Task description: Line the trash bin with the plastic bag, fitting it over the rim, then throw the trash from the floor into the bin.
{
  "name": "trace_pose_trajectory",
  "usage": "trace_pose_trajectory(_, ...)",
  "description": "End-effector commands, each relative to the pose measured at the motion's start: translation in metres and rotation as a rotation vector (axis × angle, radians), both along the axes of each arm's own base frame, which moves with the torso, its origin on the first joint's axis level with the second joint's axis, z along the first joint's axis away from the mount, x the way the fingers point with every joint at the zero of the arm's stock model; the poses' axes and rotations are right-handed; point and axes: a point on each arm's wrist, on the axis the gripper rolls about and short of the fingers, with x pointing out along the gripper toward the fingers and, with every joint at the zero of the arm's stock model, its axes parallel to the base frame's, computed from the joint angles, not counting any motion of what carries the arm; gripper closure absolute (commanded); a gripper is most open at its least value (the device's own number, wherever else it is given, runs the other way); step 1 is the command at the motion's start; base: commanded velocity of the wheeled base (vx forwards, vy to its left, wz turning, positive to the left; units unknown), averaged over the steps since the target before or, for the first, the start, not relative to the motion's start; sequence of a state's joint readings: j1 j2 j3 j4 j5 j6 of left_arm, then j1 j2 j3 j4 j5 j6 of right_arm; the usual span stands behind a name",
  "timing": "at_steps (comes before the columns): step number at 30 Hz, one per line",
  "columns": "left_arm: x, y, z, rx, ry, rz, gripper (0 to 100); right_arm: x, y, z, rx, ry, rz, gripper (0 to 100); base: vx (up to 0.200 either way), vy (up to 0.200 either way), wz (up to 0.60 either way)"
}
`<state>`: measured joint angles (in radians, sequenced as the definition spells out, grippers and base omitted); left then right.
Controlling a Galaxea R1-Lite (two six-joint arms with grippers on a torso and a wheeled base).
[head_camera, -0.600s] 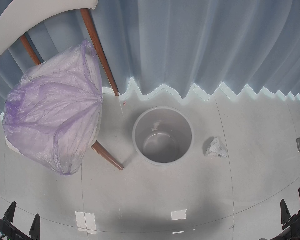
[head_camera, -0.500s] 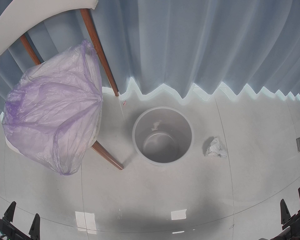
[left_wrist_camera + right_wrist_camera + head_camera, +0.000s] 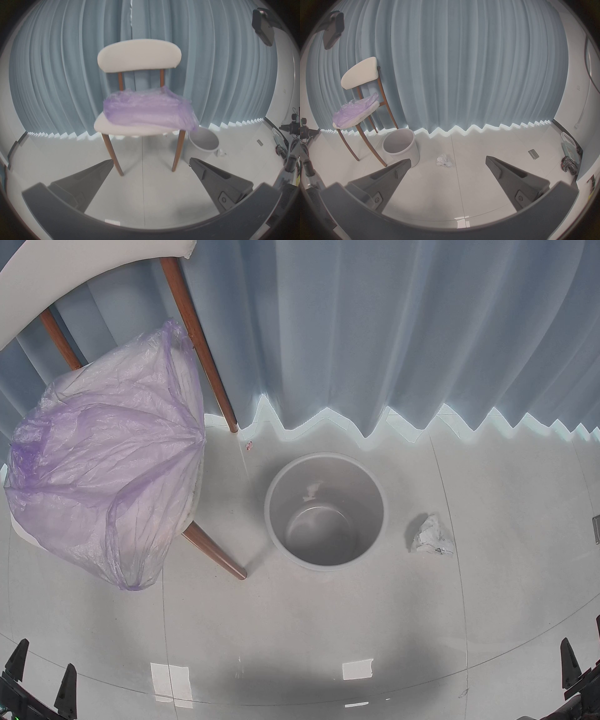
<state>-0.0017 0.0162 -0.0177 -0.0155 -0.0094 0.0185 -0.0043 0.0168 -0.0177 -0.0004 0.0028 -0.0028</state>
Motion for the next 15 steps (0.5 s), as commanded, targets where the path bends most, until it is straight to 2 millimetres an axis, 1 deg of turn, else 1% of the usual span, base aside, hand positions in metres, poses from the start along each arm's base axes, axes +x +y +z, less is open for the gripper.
trace_pose_trajectory(1, -0.001, 0.000, 0.010, -0.001, -0.150, 0.009, 0, 0.000, 0.000, -0.005, 0.000, 0.001, 0.000, 0, 0.000, 0.000, 0.00)
trace_pose_trajectory(2, -0.003, 0.000, 0.018, 0.003, -0.232, 0.012, 0, 0.000, 0.000, -0.005, 0.000, 0.003, 0.000, 0, 0.000, 0.000, 0.00)
trace_pose_trajectory(4, -0.003, 0.000, 0.020, 0.009, -0.247, 0.016, 0, 0.000, 0.000, -0.005, 0.000, 0.003, 0.000, 0, 0.000, 0.000, 0.00)
trace_pose_trajectory(15, -0.004, 0.000, 0.021, 0.072, -0.256, 0.025, 0, 0.000, 0.000, -0.005, 0.000, 0.003, 0.000, 0, 0.000, 0.000, 0.00)
